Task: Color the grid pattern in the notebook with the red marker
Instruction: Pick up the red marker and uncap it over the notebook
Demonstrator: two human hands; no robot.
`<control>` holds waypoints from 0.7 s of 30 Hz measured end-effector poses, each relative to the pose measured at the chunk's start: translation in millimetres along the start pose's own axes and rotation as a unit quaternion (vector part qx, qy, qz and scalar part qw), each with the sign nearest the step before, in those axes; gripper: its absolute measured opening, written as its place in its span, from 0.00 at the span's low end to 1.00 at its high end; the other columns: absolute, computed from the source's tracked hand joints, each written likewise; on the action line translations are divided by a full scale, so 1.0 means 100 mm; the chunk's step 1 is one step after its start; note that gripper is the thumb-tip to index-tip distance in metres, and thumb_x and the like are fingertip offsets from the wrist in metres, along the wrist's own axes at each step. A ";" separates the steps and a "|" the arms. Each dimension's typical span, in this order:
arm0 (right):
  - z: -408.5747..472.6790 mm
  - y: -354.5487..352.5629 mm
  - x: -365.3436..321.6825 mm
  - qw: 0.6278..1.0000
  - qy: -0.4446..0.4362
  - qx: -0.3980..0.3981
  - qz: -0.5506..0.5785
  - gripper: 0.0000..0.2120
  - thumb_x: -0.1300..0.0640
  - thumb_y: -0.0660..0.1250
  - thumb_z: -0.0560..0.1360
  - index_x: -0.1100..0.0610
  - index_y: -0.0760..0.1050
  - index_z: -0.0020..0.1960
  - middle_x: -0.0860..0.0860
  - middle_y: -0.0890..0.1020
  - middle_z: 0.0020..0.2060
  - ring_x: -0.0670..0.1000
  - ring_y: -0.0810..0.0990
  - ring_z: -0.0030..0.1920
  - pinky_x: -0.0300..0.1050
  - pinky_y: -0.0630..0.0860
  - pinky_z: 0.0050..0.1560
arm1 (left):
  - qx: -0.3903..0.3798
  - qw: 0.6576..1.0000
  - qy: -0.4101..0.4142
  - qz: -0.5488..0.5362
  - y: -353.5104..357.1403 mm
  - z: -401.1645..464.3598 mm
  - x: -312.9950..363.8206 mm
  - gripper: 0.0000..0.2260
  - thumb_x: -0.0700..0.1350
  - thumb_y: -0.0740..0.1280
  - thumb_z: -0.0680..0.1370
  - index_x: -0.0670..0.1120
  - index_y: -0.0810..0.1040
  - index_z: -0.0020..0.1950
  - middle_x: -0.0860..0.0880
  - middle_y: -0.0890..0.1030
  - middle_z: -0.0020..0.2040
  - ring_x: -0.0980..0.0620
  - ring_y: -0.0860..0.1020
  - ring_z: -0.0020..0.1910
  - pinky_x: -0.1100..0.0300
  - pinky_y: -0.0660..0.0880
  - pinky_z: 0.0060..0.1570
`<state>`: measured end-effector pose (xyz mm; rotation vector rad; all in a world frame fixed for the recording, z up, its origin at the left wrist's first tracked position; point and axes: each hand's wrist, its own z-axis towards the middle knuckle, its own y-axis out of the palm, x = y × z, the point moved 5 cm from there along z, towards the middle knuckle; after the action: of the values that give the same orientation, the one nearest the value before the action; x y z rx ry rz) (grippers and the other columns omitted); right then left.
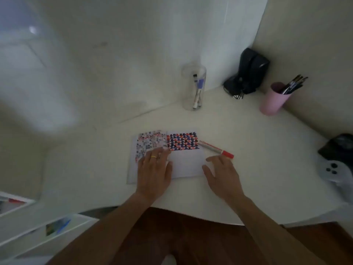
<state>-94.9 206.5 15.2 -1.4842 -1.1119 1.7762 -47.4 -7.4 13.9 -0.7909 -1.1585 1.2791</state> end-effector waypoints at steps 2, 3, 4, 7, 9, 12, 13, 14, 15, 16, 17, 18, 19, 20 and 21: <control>-0.02 0.13 0.04 0.997 -0.050 0.054 -0.028 0.09 0.57 0.73 0.76 0.60 0.83 0.53 0.58 0.84 0.50 0.61 0.82 0.53 0.56 0.79 0.55 | 0.000 1.000 -0.016 0.012 0.19 -0.05 -0.03 0.19 0.53 0.57 0.81 0.47 0.77 0.67 0.44 0.81 0.65 0.41 0.77 0.64 0.46 0.73 0.59; -0.02 0.20 0.08 0.993 -0.069 0.085 -0.044 0.07 0.60 0.75 0.74 0.61 0.83 0.49 0.58 0.84 0.46 0.61 0.82 0.49 0.57 0.80 0.52 | 0.012 1.000 -0.013 0.019 0.29 -0.08 -0.05 0.19 0.54 0.58 0.81 0.48 0.78 0.67 0.44 0.80 0.65 0.42 0.76 0.65 0.46 0.72 0.60; -0.02 0.25 0.12 0.990 -0.079 0.106 -0.053 0.06 0.60 0.75 0.73 0.61 0.83 0.48 0.58 0.84 0.44 0.61 0.82 0.48 0.57 0.80 0.52 | 0.028 0.999 -0.012 0.025 0.36 -0.11 -0.06 0.18 0.54 0.60 0.81 0.48 0.78 0.66 0.44 0.80 0.65 0.42 0.76 0.65 0.46 0.72 0.60; -0.01 0.41 0.21 0.985 -0.091 0.122 -0.076 0.09 0.55 0.69 0.77 0.60 0.82 0.52 0.56 0.83 0.50 0.60 0.79 0.54 0.57 0.76 0.59 | 0.074 0.997 -0.003 0.028 0.47 -0.15 -0.09 0.17 0.57 0.62 0.80 0.49 0.78 0.63 0.44 0.79 0.64 0.42 0.76 0.63 0.45 0.73 0.59; 0.00 0.49 0.24 0.982 -0.094 0.126 -0.104 0.11 0.52 0.65 0.79 0.59 0.80 0.54 0.56 0.82 0.52 0.60 0.77 0.56 0.56 0.73 0.60 | 0.095 0.995 0.000 0.034 0.50 -0.17 -0.12 0.17 0.58 0.61 0.80 0.50 0.77 0.62 0.45 0.79 0.63 0.43 0.76 0.62 0.46 0.74 0.58; -0.03 0.51 0.24 0.976 -0.104 0.154 -0.110 0.11 0.52 0.64 0.79 0.58 0.79 0.53 0.57 0.82 0.51 0.60 0.76 0.54 0.55 0.74 0.56 | 0.109 0.993 0.004 0.035 0.50 -0.19 -0.10 0.17 0.59 0.60 0.79 0.51 0.78 0.61 0.45 0.79 0.62 0.43 0.76 0.61 0.46 0.75 0.57; -0.04 0.52 0.24 0.976 -0.102 0.154 -0.117 0.12 0.51 0.63 0.79 0.58 0.79 0.53 0.57 0.82 0.52 0.60 0.76 0.54 0.54 0.73 0.57 | 0.111 0.993 0.005 0.036 0.49 -0.20 -0.10 0.18 0.59 0.60 0.79 0.50 0.78 0.60 0.45 0.79 0.62 0.42 0.76 0.61 0.46 0.75 0.56; -0.05 0.52 0.24 0.975 -0.100 0.157 -0.121 0.13 0.51 0.63 0.80 0.58 0.80 0.54 0.57 0.82 0.53 0.60 0.76 0.55 0.53 0.72 0.58 | 0.113 0.993 0.005 0.037 0.47 -0.21 -0.09 0.18 0.59 0.60 0.79 0.50 0.79 0.60 0.45 0.80 0.61 0.42 0.77 0.60 0.46 0.76 0.56; -0.06 0.52 0.24 0.975 -0.096 0.157 -0.120 0.13 0.50 0.62 0.80 0.58 0.80 0.54 0.56 0.82 0.53 0.59 0.76 0.56 0.53 0.72 0.58 | 0.112 0.993 0.003 0.036 0.46 -0.21 -0.08 0.18 0.59 0.60 0.78 0.50 0.79 0.59 0.45 0.80 0.61 0.42 0.76 0.60 0.46 0.76 0.55; -0.07 0.51 0.24 0.975 -0.092 0.163 -0.117 0.14 0.50 0.62 0.80 0.58 0.80 0.54 0.56 0.82 0.53 0.59 0.76 0.56 0.52 0.72 0.58 | 0.110 0.993 0.002 0.035 0.45 -0.22 -0.08 0.18 0.59 0.59 0.78 0.50 0.79 0.59 0.45 0.80 0.60 0.42 0.76 0.60 0.46 0.75 0.55; -0.09 0.50 0.23 0.976 -0.088 0.163 -0.115 0.14 0.50 0.61 0.80 0.58 0.81 0.55 0.56 0.82 0.54 0.59 0.76 0.56 0.52 0.72 0.58 | 0.105 0.994 0.002 0.032 0.43 -0.24 -0.07 0.18 0.59 0.59 0.78 0.50 0.79 0.59 0.45 0.79 0.60 0.42 0.76 0.60 0.46 0.75 0.55; -0.09 0.50 0.23 0.976 -0.086 0.158 -0.119 0.15 0.49 0.61 0.80 0.57 0.81 0.55 0.56 0.82 0.54 0.58 0.76 0.57 0.51 0.72 0.59 | 0.099 0.995 -0.001 0.032 0.43 -0.24 -0.06 0.18 0.59 0.59 0.79 0.50 0.79 0.59 0.44 0.79 0.60 0.41 0.76 0.60 0.45 0.75 0.56; -0.09 0.51 0.22 0.977 -0.085 0.153 -0.123 0.15 0.49 0.60 0.80 0.57 0.81 0.55 0.55 0.82 0.54 0.58 0.76 0.57 0.51 0.72 0.60 | 0.094 0.995 -0.005 0.030 0.43 -0.24 -0.06 0.17 0.59 0.59 0.79 0.51 0.79 0.59 0.44 0.79 0.60 0.41 0.76 0.61 0.45 0.74 0.57; -0.11 0.50 0.21 0.977 -0.086 0.152 -0.123 0.16 0.49 0.59 0.80 0.56 0.81 0.55 0.55 0.82 0.54 0.58 0.76 0.58 0.51 0.72 0.61 | 0.094 0.995 -0.007 0.027 0.42 -0.25 -0.06 0.17 0.59 0.60 0.79 0.51 0.79 0.59 0.45 0.78 0.61 0.42 0.75 0.62 0.45 0.74 0.58; -0.14 0.48 0.20 0.977 -0.085 0.153 -0.120 0.16 0.49 0.60 0.80 0.57 0.81 0.55 0.55 0.82 0.55 0.58 0.76 0.58 0.51 0.72 0.62 | 0.091 0.995 -0.011 0.025 0.41 -0.26 -0.06 0.17 0.59 0.60 0.79 0.51 0.78 0.59 0.45 0.78 0.61 0.42 0.75 0.62 0.45 0.73 0.58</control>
<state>-82.0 202.4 -37.0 -0.9907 -0.9956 1.8297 -34.4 -1.9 -33.2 -0.6753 -1.0270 1.4154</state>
